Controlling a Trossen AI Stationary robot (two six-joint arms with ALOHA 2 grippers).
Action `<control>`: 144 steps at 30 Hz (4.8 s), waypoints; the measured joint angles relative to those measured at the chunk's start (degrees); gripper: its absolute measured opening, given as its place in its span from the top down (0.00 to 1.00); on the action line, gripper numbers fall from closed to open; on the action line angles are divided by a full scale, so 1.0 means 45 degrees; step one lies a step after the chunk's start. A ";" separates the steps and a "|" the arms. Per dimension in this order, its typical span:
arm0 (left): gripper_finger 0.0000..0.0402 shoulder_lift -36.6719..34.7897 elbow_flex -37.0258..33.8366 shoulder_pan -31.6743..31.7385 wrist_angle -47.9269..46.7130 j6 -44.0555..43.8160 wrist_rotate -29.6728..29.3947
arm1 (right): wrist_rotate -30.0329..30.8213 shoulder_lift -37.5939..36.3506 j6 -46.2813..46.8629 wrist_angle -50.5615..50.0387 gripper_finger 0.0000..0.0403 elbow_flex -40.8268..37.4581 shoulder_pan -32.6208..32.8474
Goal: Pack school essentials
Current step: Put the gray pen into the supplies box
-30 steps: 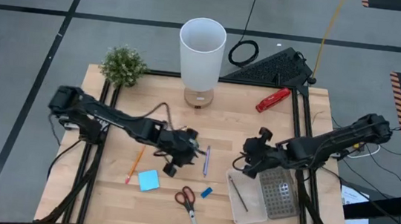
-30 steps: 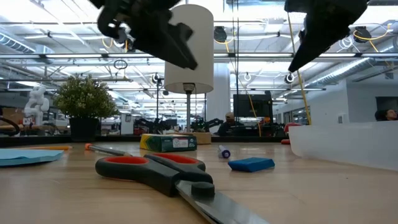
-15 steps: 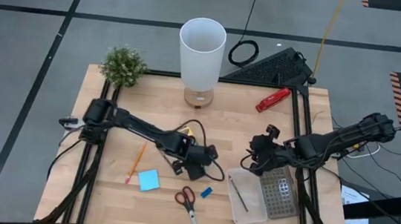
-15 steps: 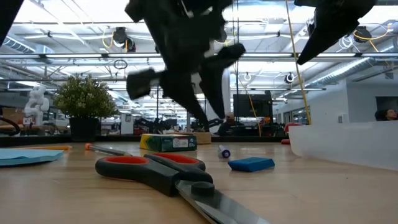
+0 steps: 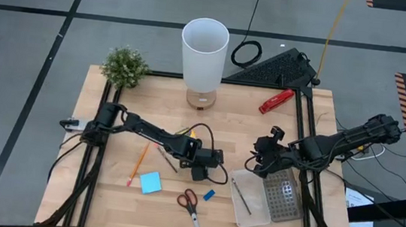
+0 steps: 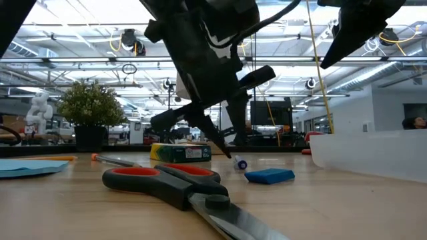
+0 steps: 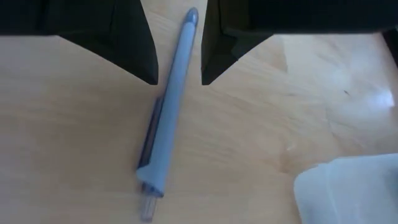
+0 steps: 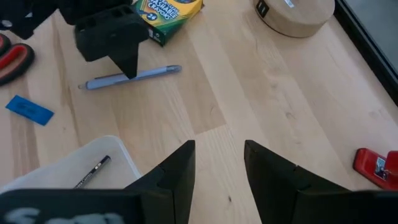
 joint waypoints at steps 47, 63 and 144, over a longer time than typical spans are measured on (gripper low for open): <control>0.84 0.0617 0.0010 0.0973 -0.0319 -0.6413 0.2090 | 0.0044 0.0010 -0.0020 0.0162 0.68 0.0000 0.0000; 0.62 0.0617 0.0010 0.1148 -0.0241 -0.8730 0.2572 | 0.0044 0.0010 -0.0102 0.0312 0.68 0.0000 0.0000; 0.88 -0.5003 -0.4614 0.0978 1.0010 -1.4113 0.6947 | -0.3446 0.0258 -1.0615 2.0379 0.57 -0.6484 -0.0083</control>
